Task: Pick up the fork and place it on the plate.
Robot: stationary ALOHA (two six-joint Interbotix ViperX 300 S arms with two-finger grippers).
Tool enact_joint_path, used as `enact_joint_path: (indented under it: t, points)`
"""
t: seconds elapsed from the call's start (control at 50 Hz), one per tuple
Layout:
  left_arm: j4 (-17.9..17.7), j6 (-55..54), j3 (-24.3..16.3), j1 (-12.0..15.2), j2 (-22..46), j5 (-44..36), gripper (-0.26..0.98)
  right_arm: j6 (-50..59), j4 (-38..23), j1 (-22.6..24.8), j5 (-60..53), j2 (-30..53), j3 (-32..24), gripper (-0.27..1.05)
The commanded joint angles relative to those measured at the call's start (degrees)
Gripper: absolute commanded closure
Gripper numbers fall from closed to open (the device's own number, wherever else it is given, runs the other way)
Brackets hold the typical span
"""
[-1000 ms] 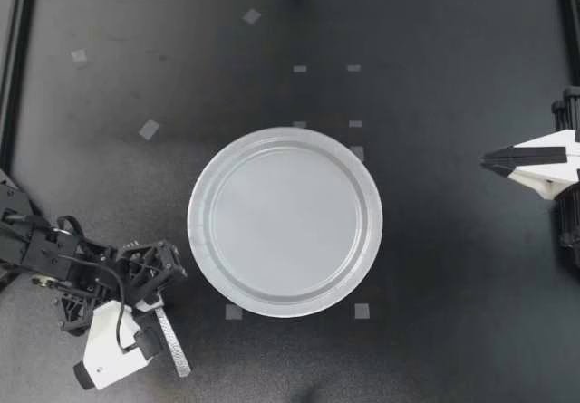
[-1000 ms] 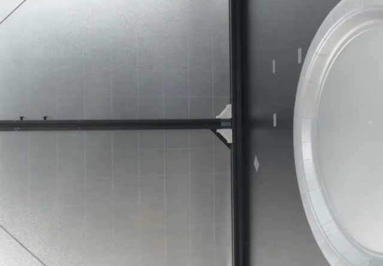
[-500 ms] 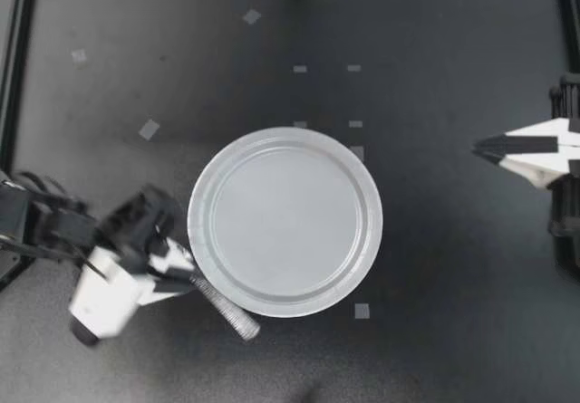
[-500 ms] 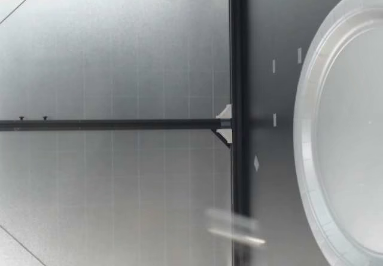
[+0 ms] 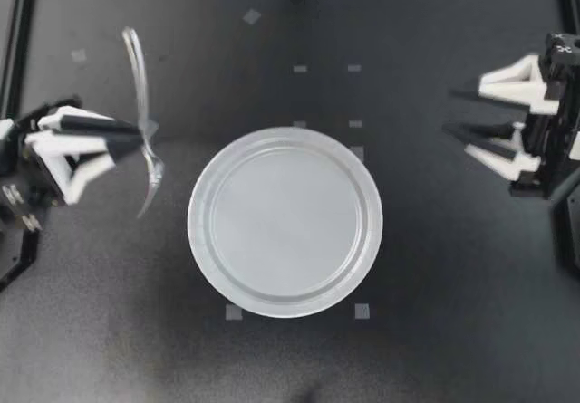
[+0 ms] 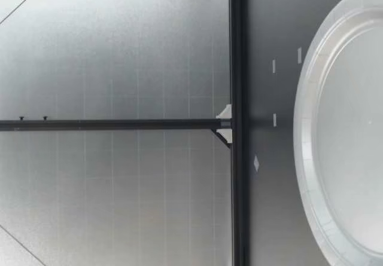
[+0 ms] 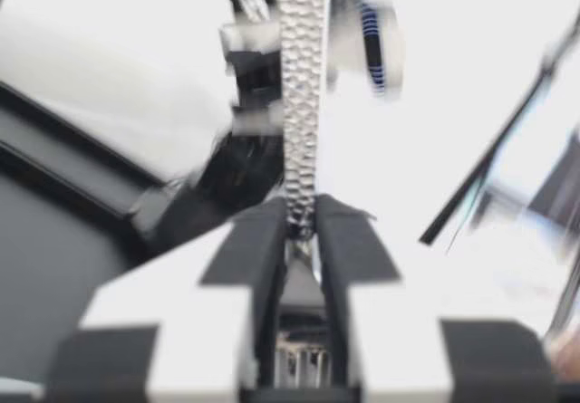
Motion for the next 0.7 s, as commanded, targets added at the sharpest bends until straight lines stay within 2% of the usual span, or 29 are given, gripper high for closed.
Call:
enact_joint_path:
  t: [0.0,0.16,0.38,0.5,0.68]
  points:
    - [-3.1,-8.2,0.8,0.1,0.5,-2.6,0.62,-5.4,-0.1,-1.4,-3.5,1.6,-2.5,0.08]
    - [-4.6,-22.8,-0.4,0.1,5.9,2.3,0.62,-22.8,-0.3,-1.9,-8.5,7.7,-3.7,0.11]
    - [-4.6,-34.6,-7.2,0.0,14.3,6.2,0.62,-43.3,-0.1,-1.9,-17.6,19.1,-5.6,0.11]
    - [-4.4,-37.2,-10.5,0.1,18.0,6.9,0.62,-47.2,-0.1,-1.9,-24.3,26.3,-8.1,0.11]
    - [-4.4,-37.5,-12.7,0.1,20.5,8.4,0.62,-47.1,-0.1,-1.4,-27.8,34.3,-12.5,0.11]
